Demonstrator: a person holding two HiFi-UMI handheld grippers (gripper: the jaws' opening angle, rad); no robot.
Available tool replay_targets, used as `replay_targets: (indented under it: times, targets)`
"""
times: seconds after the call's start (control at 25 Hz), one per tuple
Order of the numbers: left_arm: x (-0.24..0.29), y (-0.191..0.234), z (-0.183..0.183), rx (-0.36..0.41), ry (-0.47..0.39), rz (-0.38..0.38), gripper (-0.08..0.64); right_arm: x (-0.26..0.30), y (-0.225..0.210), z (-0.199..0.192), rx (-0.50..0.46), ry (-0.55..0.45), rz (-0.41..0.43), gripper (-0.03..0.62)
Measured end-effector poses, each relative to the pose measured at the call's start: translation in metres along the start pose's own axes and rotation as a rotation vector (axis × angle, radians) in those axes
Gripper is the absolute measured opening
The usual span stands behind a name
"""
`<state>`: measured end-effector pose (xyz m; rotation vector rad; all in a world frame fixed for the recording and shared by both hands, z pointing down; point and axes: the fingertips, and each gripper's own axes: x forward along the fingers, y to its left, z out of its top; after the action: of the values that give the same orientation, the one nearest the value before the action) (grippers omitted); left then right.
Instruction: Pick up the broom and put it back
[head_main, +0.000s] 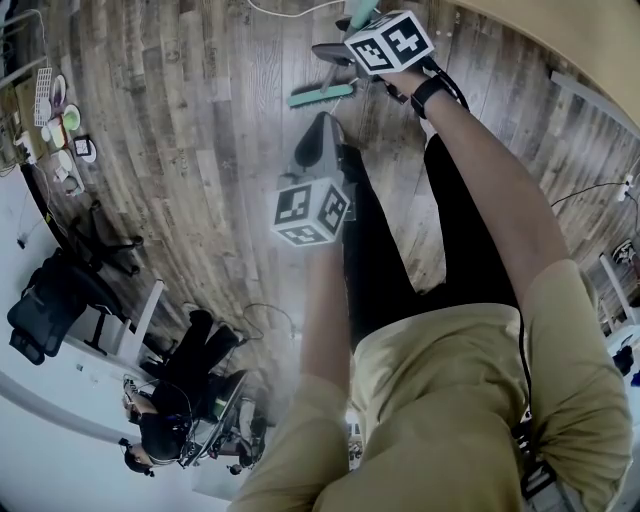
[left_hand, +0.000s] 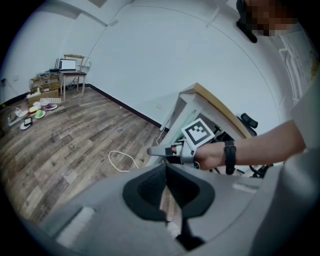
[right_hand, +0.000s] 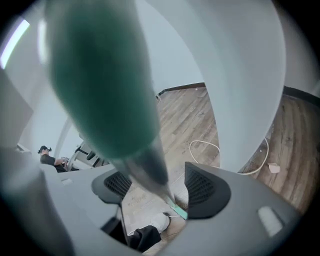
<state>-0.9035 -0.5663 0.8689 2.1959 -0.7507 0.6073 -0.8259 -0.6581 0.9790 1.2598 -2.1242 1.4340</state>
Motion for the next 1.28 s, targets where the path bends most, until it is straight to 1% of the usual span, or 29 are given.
replay_targets:
  times: [0.16, 0.28, 0.4, 0.48, 0.52, 0.6, 0.72, 0.8, 0.88, 0.96, 1.08, 1.2, 1.28]
  targets:
    - [0.001, -0.001, -0.004, -0.001, 0.003, 0.000, 0.000, -0.006, -0.007, -0.010, 0.021, -0.015, -0.012, 0.376]
    - [0.002, 0.001, -0.007, 0.003, 0.003, 0.007, 0.000, -0.018, -0.008, -0.017, 0.047, -0.063, -0.012, 0.426]
    - [-0.003, -0.002, 0.001, 0.020, -0.004, 0.007, 0.000, -0.047, -0.003, -0.027, 0.097, -0.132, -0.031, 0.436]
    - [-0.012, -0.011, 0.016, 0.044, -0.015, 0.004, 0.000, -0.080, 0.008, -0.031, 0.109, -0.186, -0.075, 0.432]
    - [-0.018, -0.018, 0.026, 0.058, -0.023, 0.001, 0.000, -0.100, 0.015, -0.031, 0.104, -0.215, -0.104, 0.413]
    - [-0.031, -0.035, 0.051, 0.084, -0.043, -0.008, 0.000, -0.142, 0.035, -0.027, 0.065, -0.267, -0.174, 0.344]
    - [-0.059, -0.071, 0.095, 0.117, -0.086, -0.031, 0.000, -0.206, 0.085, -0.010, -0.045, -0.325, -0.261, 0.262]
    - [-0.084, -0.104, 0.129, 0.154, -0.125, -0.053, 0.000, -0.253, 0.134, 0.019, -0.125, -0.377, -0.283, 0.226]
    - [-0.109, -0.142, 0.164, 0.210, -0.166, -0.072, 0.000, -0.300, 0.179, 0.053, -0.201, -0.448, -0.294, 0.182]
    - [-0.131, -0.182, 0.198, 0.271, -0.217, -0.085, 0.000, -0.346, 0.213, 0.088, -0.278, -0.532, -0.303, 0.137]
    - [-0.161, -0.236, 0.251, 0.328, -0.329, -0.095, 0.000, -0.415, 0.249, 0.144, -0.394, -0.671, -0.317, 0.066]
    - [-0.197, -0.281, 0.293, 0.361, -0.444, -0.095, 0.000, -0.483, 0.281, 0.181, -0.473, -0.796, -0.345, 0.006]
    - [-0.216, -0.308, 0.315, 0.397, -0.507, -0.093, 0.000, -0.524, 0.292, 0.194, -0.486, -0.860, -0.373, 0.006]
